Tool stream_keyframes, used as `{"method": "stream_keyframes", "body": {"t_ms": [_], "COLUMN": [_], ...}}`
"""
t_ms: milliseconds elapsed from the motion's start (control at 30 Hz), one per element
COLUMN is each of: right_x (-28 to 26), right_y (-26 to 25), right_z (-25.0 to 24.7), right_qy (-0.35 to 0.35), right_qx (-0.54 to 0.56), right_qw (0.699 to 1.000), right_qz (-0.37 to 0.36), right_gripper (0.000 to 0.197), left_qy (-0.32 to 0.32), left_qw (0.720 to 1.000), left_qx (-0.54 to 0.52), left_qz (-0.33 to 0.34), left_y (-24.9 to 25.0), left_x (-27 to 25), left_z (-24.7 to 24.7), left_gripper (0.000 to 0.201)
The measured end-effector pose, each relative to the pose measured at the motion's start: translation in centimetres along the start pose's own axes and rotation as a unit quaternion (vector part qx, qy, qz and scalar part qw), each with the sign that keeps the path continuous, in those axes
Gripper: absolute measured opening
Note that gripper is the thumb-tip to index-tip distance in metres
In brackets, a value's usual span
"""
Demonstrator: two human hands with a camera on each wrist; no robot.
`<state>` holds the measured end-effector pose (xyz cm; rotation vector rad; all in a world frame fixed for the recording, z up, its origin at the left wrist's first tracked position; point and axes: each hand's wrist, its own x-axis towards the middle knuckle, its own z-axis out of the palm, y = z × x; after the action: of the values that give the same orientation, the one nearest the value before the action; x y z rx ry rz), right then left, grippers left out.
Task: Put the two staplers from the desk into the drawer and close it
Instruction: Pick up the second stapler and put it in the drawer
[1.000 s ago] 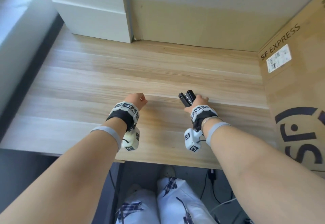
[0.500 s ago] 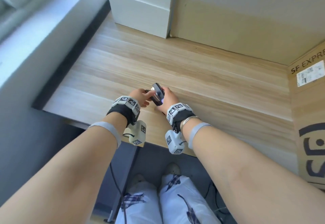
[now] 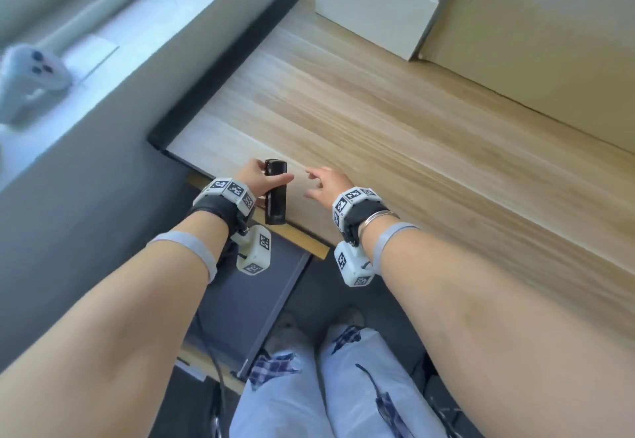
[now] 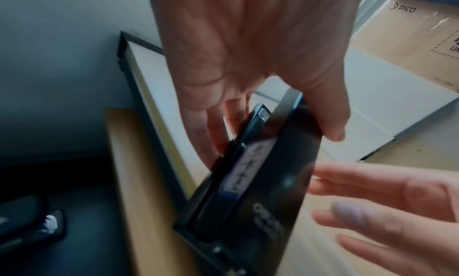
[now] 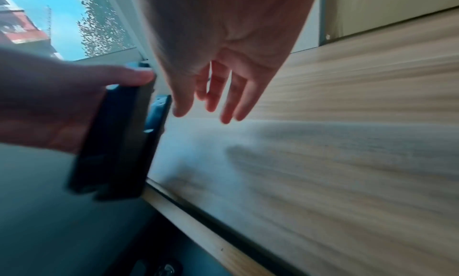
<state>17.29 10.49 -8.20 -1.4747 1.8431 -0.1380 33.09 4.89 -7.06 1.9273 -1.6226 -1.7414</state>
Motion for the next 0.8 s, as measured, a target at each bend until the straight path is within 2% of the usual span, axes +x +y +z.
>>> {"method": "stream_keyframes", "body": {"t_ms": [33, 100, 233, 333, 433, 567, 667, 800], "right_x": [0.5, 1.5, 2.7, 3.6, 4.4, 4.9, 4.9, 5.1], "right_y": [0.1, 0.5, 1.6, 2.3, 3.2, 4.6, 5.2, 5.4], "right_z": [0.2, 0.7, 1.5, 2.5, 3.7, 5.1, 6.0, 6.5], "right_qy": [0.013, 0.047, 0.118, 0.173, 0.217, 0.262, 0.279, 0.312], "right_qx": [-0.018, -0.041, -0.081, -0.088, -0.112, -0.147, -0.169, -0.17], "right_qw": [1.0, 0.997, 0.986, 0.976, 0.965, 0.95, 0.942, 0.933], "right_qz": [0.016, 0.046, 0.084, 0.099, 0.092, 0.083, 0.075, 0.064], "right_gripper": [0.055, 0.051, 0.053, 0.054, 0.054, 0.055, 0.057, 0.057], "left_qy": [0.001, -0.017, -0.1, -0.14, -0.141, -0.11, -0.085, -0.082], "left_qw": [1.0, 0.999, 0.991, 0.98, 0.969, 0.962, 0.953, 0.943], "left_qx": [0.006, 0.043, 0.071, 0.119, 0.182, 0.226, 0.26, 0.294], "left_qz": [-0.012, -0.027, -0.047, -0.072, -0.09, -0.106, -0.13, -0.135], "left_y": [-1.1, -3.4, -8.0, -11.4, -14.5, -17.1, -18.8, -20.8], "left_x": [0.0, -0.1, -0.5, -0.6, 0.3, 2.2, 4.3, 7.1], "left_z": [-0.9, -2.3, -3.8, -3.5, -2.4, 0.0, 1.5, 3.4], "left_gripper": [0.074, 0.077, 0.059, 0.057, 0.064, 0.084, 0.072, 0.074]}}
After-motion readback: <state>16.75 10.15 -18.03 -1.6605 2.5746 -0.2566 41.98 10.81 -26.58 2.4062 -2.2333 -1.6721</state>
